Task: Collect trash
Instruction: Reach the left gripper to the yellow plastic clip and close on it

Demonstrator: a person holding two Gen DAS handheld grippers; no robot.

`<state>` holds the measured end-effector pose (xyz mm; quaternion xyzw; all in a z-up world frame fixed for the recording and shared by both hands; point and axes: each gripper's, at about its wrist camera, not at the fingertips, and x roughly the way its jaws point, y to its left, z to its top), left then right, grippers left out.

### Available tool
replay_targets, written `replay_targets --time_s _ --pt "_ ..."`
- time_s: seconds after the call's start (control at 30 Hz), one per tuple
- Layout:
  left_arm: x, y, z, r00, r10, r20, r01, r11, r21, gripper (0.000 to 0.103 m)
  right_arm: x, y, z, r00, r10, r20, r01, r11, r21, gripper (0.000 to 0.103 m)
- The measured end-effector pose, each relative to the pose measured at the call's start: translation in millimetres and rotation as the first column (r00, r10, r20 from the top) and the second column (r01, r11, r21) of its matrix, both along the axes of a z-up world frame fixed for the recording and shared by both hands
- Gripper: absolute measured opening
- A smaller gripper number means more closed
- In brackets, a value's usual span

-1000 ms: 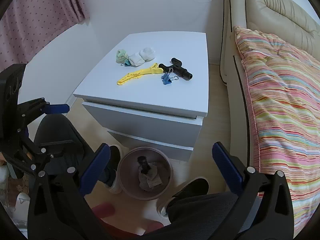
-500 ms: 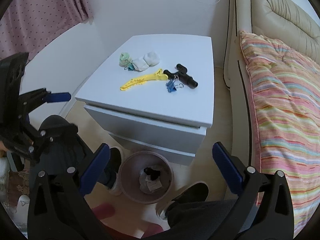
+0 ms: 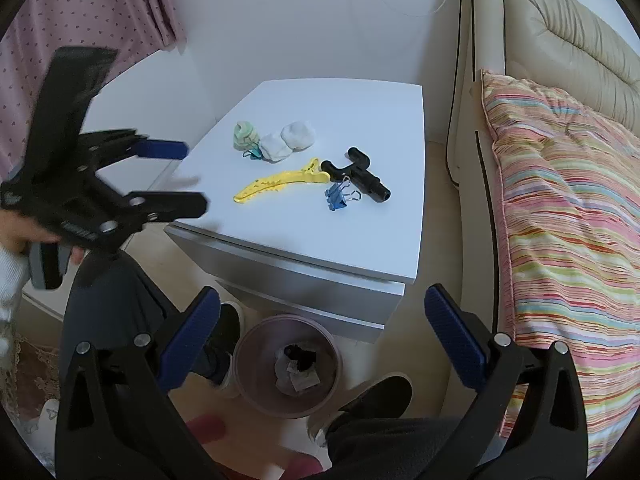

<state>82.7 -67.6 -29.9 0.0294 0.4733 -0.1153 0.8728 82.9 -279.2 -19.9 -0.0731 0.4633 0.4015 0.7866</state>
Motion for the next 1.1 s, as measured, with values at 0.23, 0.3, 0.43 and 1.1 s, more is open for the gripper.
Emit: replay_targets --time_s 0.23,0.3,0.43,1.1 --pt "34.1 -3.6 -18.0 0.997 -0.044 -0.056 0.045 0.999 0.029 0.095 4.1 -0.3 -0.1 1.000 -0.010 -0.004 0.010 1.000 0.002 0.100" --pt "41.7 -4.1 -25.5 0.996 -0.054 -0.072 0.056 0.998 0.027 0.095 4.8 0.0 -1.1 1.000 -0.011 -0.006 0.011 1.000 0.001 0.100" --pt "51.4 -4.9 -38.4 0.993 -0.067 -0.102 0.070 0.997 0.022 0.082 5.8 -0.9 -3.3 1.000 -0.016 -0.014 0.016 1.000 0.000 0.100" --pt "57.3 0.4 -55.0 0.992 -0.031 -0.122 0.039 0.997 0.061 0.013 13.5 6.3 -9.2 0.999 -0.006 -0.034 0.006 1.000 0.004 0.100"
